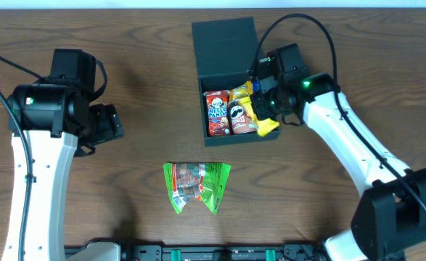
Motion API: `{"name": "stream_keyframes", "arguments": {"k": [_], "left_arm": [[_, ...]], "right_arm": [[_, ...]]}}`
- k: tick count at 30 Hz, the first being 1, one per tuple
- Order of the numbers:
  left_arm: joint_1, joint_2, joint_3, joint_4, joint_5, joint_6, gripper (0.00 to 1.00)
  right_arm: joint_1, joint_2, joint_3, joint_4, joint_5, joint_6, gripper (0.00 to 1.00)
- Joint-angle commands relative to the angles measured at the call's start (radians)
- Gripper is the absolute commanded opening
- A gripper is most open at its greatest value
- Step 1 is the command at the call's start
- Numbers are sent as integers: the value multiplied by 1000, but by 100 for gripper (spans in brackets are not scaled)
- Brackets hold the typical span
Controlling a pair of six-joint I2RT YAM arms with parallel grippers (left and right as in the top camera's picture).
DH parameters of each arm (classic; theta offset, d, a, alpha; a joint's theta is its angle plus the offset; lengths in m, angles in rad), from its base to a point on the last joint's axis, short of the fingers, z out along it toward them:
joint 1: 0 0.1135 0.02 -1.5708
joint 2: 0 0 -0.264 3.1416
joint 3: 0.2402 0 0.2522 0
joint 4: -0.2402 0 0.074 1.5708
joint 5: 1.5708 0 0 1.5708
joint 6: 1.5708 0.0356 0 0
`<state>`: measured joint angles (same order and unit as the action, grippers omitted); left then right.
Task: Pack container
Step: 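Lower the yellow packet into the box beside the blue bar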
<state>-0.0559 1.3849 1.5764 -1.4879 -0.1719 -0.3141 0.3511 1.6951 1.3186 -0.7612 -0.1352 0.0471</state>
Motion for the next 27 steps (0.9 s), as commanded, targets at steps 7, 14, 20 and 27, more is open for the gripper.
{"name": "stream_keyframes", "arguments": {"k": [7,14,20,27], "left_arm": [[5,1,-3,-3,-14,-3,95],[5,1,-3,-3,-14,-3,95],[5,1,-3,-3,-14,-3,95],[5,1,-3,-3,-14,-3,95]], "right_arm": [[11,3,20,45,113,185,18],[11,-26,25,6,101,184,1],[10,-49,22,-159,134,183,2],[13,-36,-12,-112,157,184,2]]}}
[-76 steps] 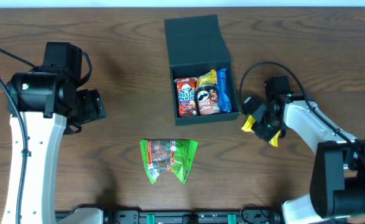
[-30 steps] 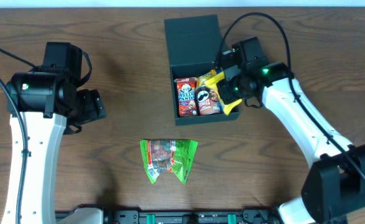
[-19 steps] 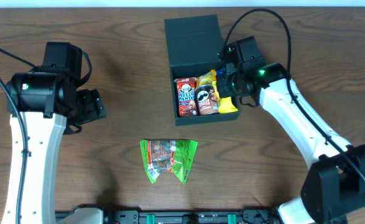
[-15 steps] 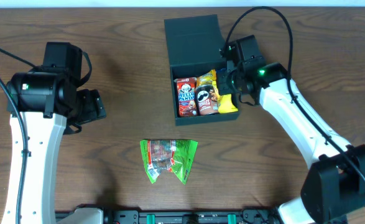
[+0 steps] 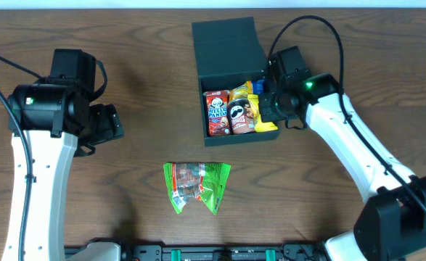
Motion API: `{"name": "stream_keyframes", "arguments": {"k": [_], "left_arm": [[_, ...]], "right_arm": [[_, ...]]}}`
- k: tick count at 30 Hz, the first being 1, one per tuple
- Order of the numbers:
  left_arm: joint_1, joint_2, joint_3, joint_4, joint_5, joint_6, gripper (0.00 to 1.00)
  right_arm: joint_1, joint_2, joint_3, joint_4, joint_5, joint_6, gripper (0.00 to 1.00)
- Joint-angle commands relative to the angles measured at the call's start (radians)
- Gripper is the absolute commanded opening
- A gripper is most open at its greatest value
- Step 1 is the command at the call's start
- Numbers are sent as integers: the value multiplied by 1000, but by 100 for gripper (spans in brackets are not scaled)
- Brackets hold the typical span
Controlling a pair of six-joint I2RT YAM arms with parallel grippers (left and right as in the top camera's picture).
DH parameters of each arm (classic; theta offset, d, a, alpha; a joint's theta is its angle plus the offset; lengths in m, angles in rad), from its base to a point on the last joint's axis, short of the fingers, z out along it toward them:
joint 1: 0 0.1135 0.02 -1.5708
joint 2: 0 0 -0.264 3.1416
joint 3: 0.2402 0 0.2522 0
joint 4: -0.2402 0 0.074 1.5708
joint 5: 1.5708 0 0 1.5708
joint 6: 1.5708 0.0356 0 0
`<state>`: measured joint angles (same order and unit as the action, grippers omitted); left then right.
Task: Pack container
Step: 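Lower the yellow packet into the box beside the blue bar, then release the packet and withdraw the right gripper to the right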
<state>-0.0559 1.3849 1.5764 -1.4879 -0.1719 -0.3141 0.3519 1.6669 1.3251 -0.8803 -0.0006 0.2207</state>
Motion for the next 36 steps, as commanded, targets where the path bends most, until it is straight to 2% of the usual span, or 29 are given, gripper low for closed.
{"name": "stream_keyframes", "arguments": {"k": [1,12,18,26,32,36], "left_arm": [[5,1,-3,-3,-14,-3,95],[5,1,-3,-3,-14,-3,95],[5,1,-3,-3,-14,-3,95],[5,1,-3,-3,-14,-3,95],[5,1,-3,-3,-14,-3,95],[5,1,-3,-3,-14,-3,95]], "right_arm": [[14,-6,-28,11,22,11,2],[40,-4,-233,198,-14,56,1],[42,-35,-202,171,-7,56,1],[42,-179,-129,128,50,56,1],[42,-141,-158,138,63,56,2],[43,-79,-216,212,48,56,2]]}}
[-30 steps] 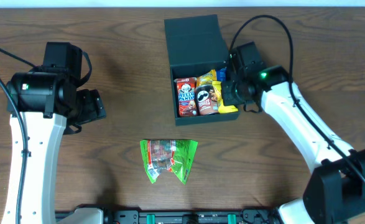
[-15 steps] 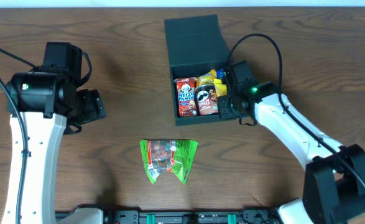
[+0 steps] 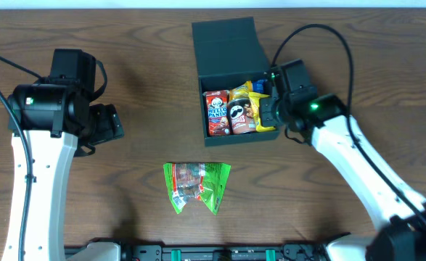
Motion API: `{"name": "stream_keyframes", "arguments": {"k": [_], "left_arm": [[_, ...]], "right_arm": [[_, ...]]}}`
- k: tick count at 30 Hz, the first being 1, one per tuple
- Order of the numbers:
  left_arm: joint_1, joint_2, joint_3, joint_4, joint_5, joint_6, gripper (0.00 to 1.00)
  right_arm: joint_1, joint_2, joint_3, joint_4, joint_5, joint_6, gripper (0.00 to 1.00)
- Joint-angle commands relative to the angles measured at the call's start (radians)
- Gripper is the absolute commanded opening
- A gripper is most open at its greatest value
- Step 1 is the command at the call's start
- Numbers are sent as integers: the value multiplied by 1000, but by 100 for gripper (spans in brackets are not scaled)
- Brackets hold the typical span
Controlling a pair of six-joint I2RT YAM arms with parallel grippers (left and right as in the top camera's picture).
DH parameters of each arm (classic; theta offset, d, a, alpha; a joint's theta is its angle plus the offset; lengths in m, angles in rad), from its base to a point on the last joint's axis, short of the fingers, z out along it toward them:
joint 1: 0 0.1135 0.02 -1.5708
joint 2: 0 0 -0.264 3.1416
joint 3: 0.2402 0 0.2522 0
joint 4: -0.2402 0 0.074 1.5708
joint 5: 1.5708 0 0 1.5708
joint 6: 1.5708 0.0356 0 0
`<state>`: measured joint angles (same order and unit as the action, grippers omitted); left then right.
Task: Pack container
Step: 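Release the packet and withdraw the right gripper to the right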
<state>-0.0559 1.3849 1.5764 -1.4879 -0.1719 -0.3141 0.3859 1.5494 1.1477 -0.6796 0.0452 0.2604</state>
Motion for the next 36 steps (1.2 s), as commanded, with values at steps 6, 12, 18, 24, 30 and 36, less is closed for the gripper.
{"name": "stream_keyframes", "arguments": {"k": [6,12,18,24,30,36], "left_arm": [[5,1,-3,-3,-14,-3,95],[5,1,-3,-3,-14,-3,95],[5,1,-3,-3,-14,-3,95],[5,1,-3,-3,-14,-3,95],[5,1,-3,-3,-14,-3,95],[5,1,-3,26,-209,161,95]], "right_arm": [[17,105,-125,150,4,16,2],[18,47,-111,137,23,16,2],[19,-149,-53,18,62,15,2],[18,-398,-44,-98,121,-35,1],[6,-578,-45,-245,356,93,1],[-50,-647,-47,-316,422,117,41]]}}
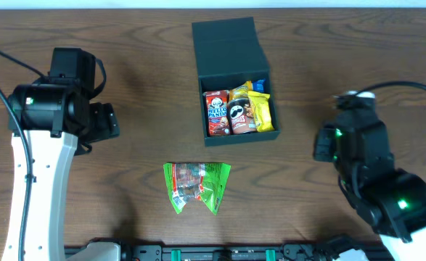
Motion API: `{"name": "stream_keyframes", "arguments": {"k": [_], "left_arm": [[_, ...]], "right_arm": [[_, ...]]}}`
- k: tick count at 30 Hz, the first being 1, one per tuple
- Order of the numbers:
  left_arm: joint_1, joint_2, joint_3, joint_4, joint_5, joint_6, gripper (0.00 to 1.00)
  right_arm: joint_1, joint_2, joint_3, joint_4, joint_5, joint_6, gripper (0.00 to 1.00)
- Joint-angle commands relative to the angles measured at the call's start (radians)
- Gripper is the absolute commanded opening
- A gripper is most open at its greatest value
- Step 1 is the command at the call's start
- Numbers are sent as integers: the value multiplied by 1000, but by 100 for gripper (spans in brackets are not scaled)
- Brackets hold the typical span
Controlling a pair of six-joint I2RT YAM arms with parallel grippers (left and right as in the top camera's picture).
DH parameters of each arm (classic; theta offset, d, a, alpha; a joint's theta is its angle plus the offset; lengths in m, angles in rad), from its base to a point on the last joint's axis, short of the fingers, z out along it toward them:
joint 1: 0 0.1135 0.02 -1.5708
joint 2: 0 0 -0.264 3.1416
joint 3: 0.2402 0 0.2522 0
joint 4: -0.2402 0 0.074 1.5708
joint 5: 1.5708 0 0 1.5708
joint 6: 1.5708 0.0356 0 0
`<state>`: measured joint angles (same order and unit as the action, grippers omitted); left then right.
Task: Pack container
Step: 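Release the packet and withdraw the right gripper to the right, then move the left gripper toward the green snack bag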
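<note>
The dark box [269, 98] stands at the back centre with its lid folded open behind it. Inside lie a red Hello Panda carton [216, 112], a Pringles can [239, 116], a yellow packet [262, 110] along the right wall and something blue [259, 87]. A green snack packet [197, 185] lies on the table in front of the box. My right gripper [321, 143] is to the right of the box, apart from it, its jaws hidden under the wrist. My left gripper [105, 122] hangs far left, its jaws unclear.
The brown table [147, 65] carries nothing else. The left arm [35, 167] stands along the left edge, and the right arm's bulk [394, 199] fills the front right corner. A black rail [213, 254] runs along the front edge.
My right gripper was at the box's right wall against the yellow packet. It is now well right of the box and nearer the front, and the packet lies inside. The left arm barely shifted.
The right gripper first held the yellow packet sticking out over the box's front right corner. The packet then sat further in, with the gripper still at the right wall. Now the packet rests inside and the right arm has drawn away. The green packet never moved.
</note>
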<state>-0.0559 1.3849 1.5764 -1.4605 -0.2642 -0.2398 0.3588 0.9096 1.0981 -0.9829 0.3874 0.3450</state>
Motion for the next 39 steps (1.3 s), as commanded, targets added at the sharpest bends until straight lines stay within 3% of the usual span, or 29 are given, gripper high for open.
{"name": "stream_keyframes", "arguments": {"k": [1,4,14,21,26,30,33,39], "left_arm": [[5,1,-3,-2,-108,86,95],[5,1,-3,-2,-101,87,95],[5,1,-3,140,-88,68,95],[5,1,-3,145,95,72,95],[5,1,-3,140,119,80,95],[-2,2,-4,107,298,212,95],[-17,7,-4,90,306,218,95],[-76,47,-35,98,306,226,95]], "right_arm": [[-27,-7,3,-22,80,32,44],[-41,8,1,-51,80,32,99],[-43,102,1,-66,72,32,99],[-43,150,1,-65,72,32,99],[-43,169,1,-66,72,32,99],[-43,172,1,-65,72,32,99],[-49,170,2,-39,183,40,99],[-200,120,1,-85,52,159,99]]}}
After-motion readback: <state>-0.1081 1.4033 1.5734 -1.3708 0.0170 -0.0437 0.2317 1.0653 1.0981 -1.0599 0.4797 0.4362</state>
